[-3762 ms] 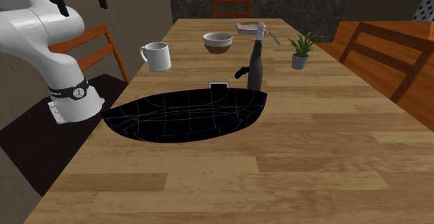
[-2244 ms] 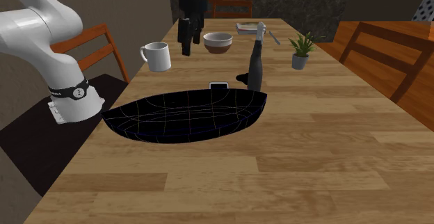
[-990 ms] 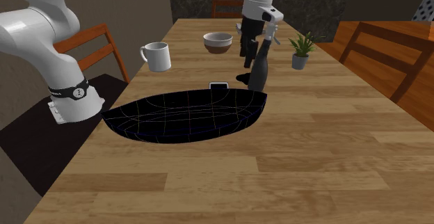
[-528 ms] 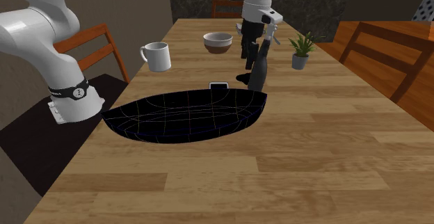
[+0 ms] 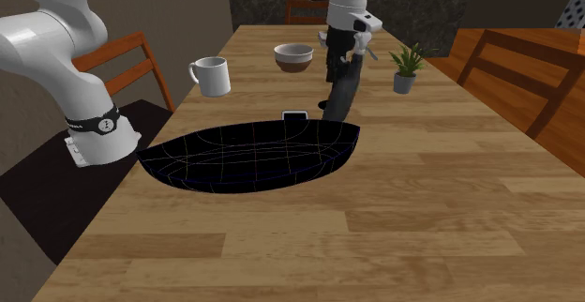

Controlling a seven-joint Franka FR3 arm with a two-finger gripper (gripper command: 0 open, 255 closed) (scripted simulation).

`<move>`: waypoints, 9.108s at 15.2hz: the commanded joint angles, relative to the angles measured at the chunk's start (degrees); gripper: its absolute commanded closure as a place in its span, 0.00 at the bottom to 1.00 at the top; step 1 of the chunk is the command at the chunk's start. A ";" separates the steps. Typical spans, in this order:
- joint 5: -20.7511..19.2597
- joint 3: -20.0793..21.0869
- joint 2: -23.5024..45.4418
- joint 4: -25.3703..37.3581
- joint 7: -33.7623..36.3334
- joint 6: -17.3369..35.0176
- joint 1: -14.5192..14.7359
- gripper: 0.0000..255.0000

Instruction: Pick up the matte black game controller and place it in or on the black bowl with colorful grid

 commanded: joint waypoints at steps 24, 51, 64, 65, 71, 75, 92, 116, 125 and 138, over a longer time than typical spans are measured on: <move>-0.81 2.88 6.95 2.46 -18.67 5.15 -3.91 0.00; 0.50 3.86 3.19 5.90 -18.89 -1.87 -4.26 1.00; 1.40 4.52 0.92 12.51 -18.92 -10.55 -3.95 1.00; 1.43 4.56 0.83 13.17 -18.91 -11.27 -3.88 1.00; 1.53 4.70 0.69 17.66 -18.82 -15.81 -3.36 1.00; 3.55 4.88 -5.25 9.07 -22.00 -13.22 -7.84 1.00; 12.05 -0.71 -27.33 -17.78 -45.09 -8.55 -25.59 1.00; 12.02 -4.77 -27.65 -30.41 -54.37 3.17 -30.18 1.00; 12.02 -4.77 -27.64 -30.41 -54.37 3.17 -30.18 0.00; 12.31 -4.97 -29.40 -25.01 -54.62 -3.96 -30.50 0.00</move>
